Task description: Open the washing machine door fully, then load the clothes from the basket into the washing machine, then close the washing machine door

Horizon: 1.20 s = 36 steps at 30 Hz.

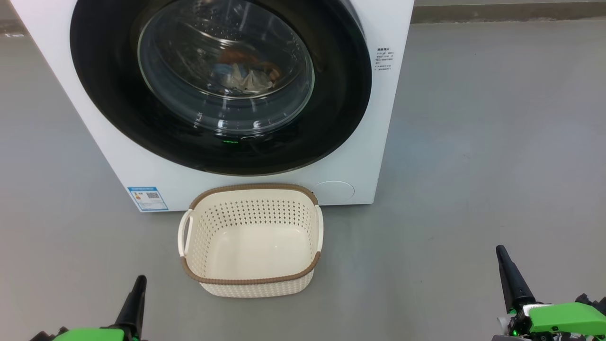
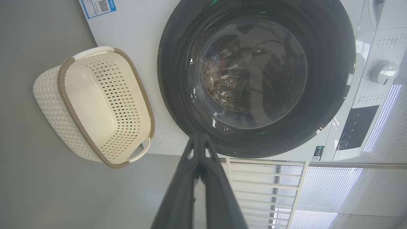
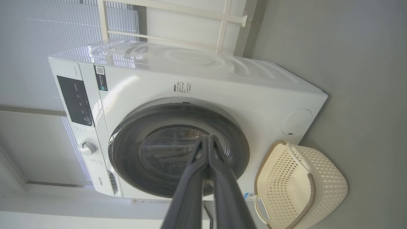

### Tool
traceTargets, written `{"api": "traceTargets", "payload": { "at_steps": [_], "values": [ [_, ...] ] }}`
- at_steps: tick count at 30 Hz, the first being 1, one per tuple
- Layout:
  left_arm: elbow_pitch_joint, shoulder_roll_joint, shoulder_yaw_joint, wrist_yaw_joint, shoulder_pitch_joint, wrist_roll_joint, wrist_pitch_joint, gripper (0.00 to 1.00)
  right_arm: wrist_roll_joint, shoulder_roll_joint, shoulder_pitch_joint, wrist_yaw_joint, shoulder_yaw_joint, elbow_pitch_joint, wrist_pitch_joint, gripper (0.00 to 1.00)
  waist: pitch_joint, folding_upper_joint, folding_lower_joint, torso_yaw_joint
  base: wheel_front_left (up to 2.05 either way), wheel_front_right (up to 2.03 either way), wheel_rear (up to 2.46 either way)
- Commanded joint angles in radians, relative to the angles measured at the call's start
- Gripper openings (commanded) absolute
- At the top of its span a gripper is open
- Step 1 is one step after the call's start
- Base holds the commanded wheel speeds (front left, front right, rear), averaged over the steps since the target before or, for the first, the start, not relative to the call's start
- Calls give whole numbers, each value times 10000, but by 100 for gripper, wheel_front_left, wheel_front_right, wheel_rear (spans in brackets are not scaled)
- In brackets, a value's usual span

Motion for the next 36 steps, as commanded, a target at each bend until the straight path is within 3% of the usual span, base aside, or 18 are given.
{"api": "traceTargets", "payload": {
  "at_steps": [1,8,36],
  "values": [
    [-187,248,350,-161,-551,-402,137,0,390,19,-497,-10,124,-206,113,0,1,0,0,-2,0,0,0],
    [-154,258,419,-270,-690,-1081,324,0,1108,71,-597,-13,96,-142,305,0,3,0,0,-7,0,0,0],
    [-155,258,419,-270,-690,-1081,324,0,1094,83,-599,-13,79,-141,318,0,3,0,0,-7,0,0,0]
  ]
}}
